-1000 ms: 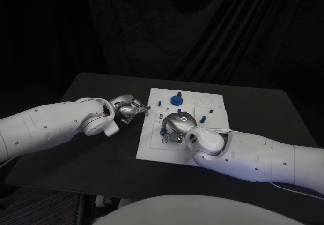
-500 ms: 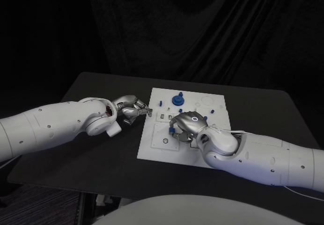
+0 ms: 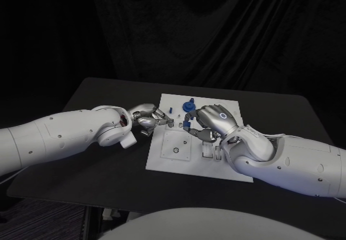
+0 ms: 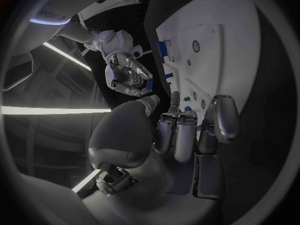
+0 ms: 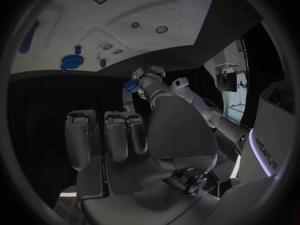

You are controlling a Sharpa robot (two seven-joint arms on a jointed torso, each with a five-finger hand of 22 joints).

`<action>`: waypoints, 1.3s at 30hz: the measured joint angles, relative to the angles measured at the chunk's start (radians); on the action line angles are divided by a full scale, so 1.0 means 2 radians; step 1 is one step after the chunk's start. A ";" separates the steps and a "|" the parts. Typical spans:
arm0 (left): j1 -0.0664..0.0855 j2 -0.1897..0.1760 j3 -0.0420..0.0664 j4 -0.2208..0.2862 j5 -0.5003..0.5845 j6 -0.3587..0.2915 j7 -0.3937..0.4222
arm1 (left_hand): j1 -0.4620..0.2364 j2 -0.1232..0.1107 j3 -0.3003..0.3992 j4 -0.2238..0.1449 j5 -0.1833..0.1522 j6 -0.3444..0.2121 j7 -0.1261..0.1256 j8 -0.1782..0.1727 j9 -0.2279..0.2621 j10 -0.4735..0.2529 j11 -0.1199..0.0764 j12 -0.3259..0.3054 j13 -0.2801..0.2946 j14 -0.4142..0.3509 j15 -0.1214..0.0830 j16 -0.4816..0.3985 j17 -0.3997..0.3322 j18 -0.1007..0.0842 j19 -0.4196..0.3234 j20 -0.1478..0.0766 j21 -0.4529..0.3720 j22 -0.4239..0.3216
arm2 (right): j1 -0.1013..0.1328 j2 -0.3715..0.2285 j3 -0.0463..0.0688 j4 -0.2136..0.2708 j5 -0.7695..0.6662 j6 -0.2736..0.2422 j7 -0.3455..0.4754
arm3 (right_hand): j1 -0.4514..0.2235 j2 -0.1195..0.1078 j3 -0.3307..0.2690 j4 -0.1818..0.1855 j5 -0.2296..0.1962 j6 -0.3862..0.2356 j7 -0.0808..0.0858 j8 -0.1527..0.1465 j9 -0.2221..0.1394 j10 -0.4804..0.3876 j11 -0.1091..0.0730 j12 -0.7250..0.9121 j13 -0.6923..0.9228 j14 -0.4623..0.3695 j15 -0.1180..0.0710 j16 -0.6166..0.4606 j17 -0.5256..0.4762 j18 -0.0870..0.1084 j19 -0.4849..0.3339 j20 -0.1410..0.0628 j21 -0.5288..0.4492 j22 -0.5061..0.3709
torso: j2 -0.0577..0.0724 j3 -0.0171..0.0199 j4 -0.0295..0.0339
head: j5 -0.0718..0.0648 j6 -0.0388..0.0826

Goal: Assemble the parts on the task board

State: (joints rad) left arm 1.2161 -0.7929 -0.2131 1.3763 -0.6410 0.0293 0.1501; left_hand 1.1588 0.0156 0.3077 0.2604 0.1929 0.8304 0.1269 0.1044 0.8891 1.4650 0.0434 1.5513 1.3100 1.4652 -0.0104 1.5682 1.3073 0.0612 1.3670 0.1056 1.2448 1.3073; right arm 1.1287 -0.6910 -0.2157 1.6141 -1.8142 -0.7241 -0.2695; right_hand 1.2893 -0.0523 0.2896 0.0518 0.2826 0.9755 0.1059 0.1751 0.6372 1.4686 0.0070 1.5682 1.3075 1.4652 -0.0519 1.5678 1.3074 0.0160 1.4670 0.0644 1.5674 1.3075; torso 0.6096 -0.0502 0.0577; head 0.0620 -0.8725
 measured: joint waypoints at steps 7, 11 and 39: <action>-0.002 0.015 0.000 0.002 0.000 0.018 0.012 | 0.000 0.000 -0.037 0.013 0.000 -0.012 0.005 -0.007 -0.030 0.001 0.006 -0.004 0.000 0.002 0.005 0.000 0.000 0.008 -0.005 0.005 -0.011 0.000 | 0.001 -0.006 0.000 0.004 0.001 -0.020 0.012 | 0.000 0.000 0.000 0.000 -0.001 0.000 0.000 0.000 0.000 0.000 0.000 0.000 0.000 0.000 0.000 0.000 0.000 0.000 0.000 0.000 0.000 0.000 | 0.000 -0.0003 -0.0018 | 0.001 0.000; -0.003 0.018 0.000 0.003 0.000 0.023 0.021 | -0.003 0.003 -0.055 0.014 0.007 -0.015 0.008 -0.007 -0.044 0.000 0.007 -0.004 0.000 0.000 0.007 0.000 0.000 0.008 -0.007 0.007 -0.013 0.000 | 0.002 -0.006 0.000 0.004 0.001 -0.026 0.016 | 0.000 0.000 0.000 0.000 -0.001 0.000 0.000 0.000 0.000 0.000 0.000 0.000 0.000 0.000 0.000 0.000 0.000 0.000 0.000 0.000 0.000 0.000 | 0.001 -0.0003 -0.0018 | -0.001 0.000; -0.004 0.022 0.000 -0.001 0.000 0.023 0.065 | 0.009 0.033 -0.107 0.009 0.007 -0.016 0.005 0.003 -0.082 0.001 0.008 -0.009 0.000 0.000 0.007 0.000 0.000 0.008 -0.014 0.007 -0.025 0.000 | 0.002 0.001 -0.001 0.001 0.002 -0.028 0.023 | -0.003 -0.004 -0.001 -0.001 -0.001 0.000 0.000 -0.003 0.004 0.000 0.000 0.000 0.000 0.000 0.000 0.000 0.000 0.000 -0.002 -0.002 0.000 0.000 | -0.001 -0.0016 0.0007 | -0.004 0.000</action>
State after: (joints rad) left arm 1.2080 -0.7494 -0.2131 1.3747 -0.6409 0.0745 0.2804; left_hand 1.1770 0.0814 0.0943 0.2775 0.2068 0.7986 0.1376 0.1106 0.7252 1.4670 0.0596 1.5334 1.3101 1.4651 0.0038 1.5682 1.3079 0.0768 1.3383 0.1200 1.1949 1.3073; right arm 1.1320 -0.6898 -0.2171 1.6160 -1.8102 -0.7801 -0.2235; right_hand 1.2827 -0.0598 0.2880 0.0506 0.2808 0.9757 0.1056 0.1692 0.6447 1.4686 0.0071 1.5681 1.3073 1.4652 -0.0518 1.5679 1.3074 0.0160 1.4633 0.0608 1.5674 1.3073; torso 0.6073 -0.0535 0.0591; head 0.0532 -0.8725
